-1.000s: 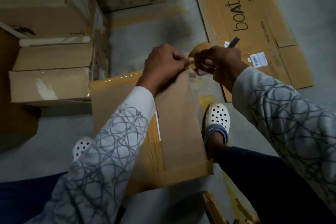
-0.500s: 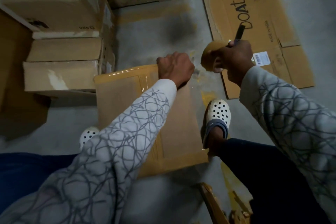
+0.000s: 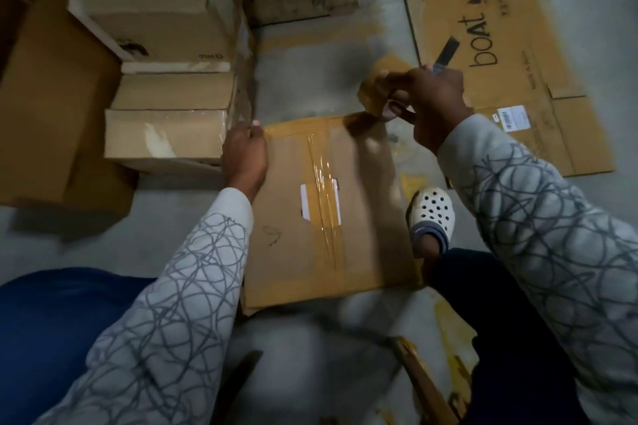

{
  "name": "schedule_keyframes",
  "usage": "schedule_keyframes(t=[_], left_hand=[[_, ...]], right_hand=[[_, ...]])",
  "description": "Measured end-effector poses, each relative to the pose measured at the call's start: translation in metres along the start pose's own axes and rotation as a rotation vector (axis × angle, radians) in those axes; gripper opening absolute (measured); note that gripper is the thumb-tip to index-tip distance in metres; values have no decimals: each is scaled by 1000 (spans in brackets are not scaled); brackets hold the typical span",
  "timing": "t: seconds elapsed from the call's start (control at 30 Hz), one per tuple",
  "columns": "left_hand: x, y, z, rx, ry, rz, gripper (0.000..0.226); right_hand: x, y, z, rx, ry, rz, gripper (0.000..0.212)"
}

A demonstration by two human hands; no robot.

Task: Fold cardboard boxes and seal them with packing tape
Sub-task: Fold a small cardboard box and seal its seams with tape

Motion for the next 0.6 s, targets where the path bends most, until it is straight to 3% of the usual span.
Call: schedule_keyframes(t=[0.1, 0.2, 0.3, 0.5, 0.6], left_hand=[[3, -5, 7, 36, 98, 69, 39], [5, -18, 24, 326, 277, 186, 37], [34, -37, 41, 653, 429, -18, 43], [38, -29, 43, 628, 520, -49, 43], [37, -27, 50, 638, 449, -114, 43]], right_hand=[[8, -9, 0, 14, -30, -31, 41], [11, -10, -2, 28, -50, -27, 45], [15, -6, -4, 46, -18, -56, 34], [21, -11, -10, 86, -5, -77, 34], [14, -27, -7, 110, 36, -87, 39]])
Point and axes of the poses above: each hand's wrist, its own y-axis towards the middle knuckle, its own x-axis out of the palm, z = x × y, the point moved 5 cm from there along y, towards the middle knuckle, and after that the axes turned 3 degrees about -z, right-handed, at the moved point
